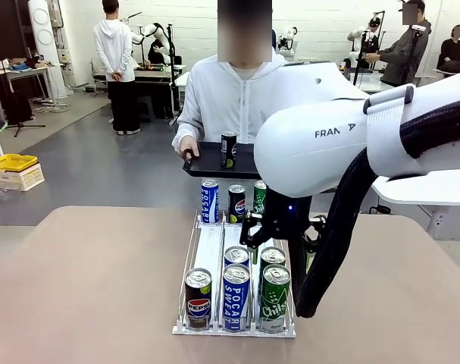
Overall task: Retrieve and hand over the desired beverage to the person.
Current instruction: Pick up another can of the same type that the person held from the Automatic Can Dispenser.
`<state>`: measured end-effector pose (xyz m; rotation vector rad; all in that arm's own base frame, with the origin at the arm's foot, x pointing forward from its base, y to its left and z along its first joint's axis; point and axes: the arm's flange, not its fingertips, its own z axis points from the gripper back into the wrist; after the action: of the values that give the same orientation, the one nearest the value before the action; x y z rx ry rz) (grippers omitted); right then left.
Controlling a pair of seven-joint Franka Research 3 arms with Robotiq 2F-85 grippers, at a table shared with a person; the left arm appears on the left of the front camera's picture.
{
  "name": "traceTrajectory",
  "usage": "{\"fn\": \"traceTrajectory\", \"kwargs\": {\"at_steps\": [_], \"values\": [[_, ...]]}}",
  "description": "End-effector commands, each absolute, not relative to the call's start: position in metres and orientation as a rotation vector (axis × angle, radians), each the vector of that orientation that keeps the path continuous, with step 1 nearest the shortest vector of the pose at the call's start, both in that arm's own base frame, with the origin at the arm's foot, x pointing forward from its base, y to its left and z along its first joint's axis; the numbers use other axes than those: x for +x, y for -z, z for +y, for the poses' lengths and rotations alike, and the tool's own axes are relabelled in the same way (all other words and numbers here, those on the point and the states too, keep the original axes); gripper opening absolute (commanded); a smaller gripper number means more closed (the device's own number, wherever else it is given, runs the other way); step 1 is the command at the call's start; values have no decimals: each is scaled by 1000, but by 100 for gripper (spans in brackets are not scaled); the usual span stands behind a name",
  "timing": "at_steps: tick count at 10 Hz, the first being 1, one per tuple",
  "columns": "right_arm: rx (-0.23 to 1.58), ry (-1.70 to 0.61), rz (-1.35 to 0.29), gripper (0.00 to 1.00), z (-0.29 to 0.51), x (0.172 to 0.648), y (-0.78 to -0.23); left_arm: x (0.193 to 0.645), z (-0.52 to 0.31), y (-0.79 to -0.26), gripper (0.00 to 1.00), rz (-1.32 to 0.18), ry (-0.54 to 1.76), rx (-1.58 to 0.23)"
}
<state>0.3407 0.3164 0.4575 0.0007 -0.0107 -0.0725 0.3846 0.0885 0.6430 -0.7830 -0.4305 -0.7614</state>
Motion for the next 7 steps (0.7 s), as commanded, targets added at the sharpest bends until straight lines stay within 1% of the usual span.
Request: {"fn": "traceTrajectory", "kwargs": {"at_steps": [1, 7], "values": [[-8, 40, -19, 100, 317, 332, -445, 385, 90, -644, 100, -448, 777, -803], [-1, 5, -13, 100, 309, 341, -431, 385, 90, -644, 100, -448, 777, -803]]}}
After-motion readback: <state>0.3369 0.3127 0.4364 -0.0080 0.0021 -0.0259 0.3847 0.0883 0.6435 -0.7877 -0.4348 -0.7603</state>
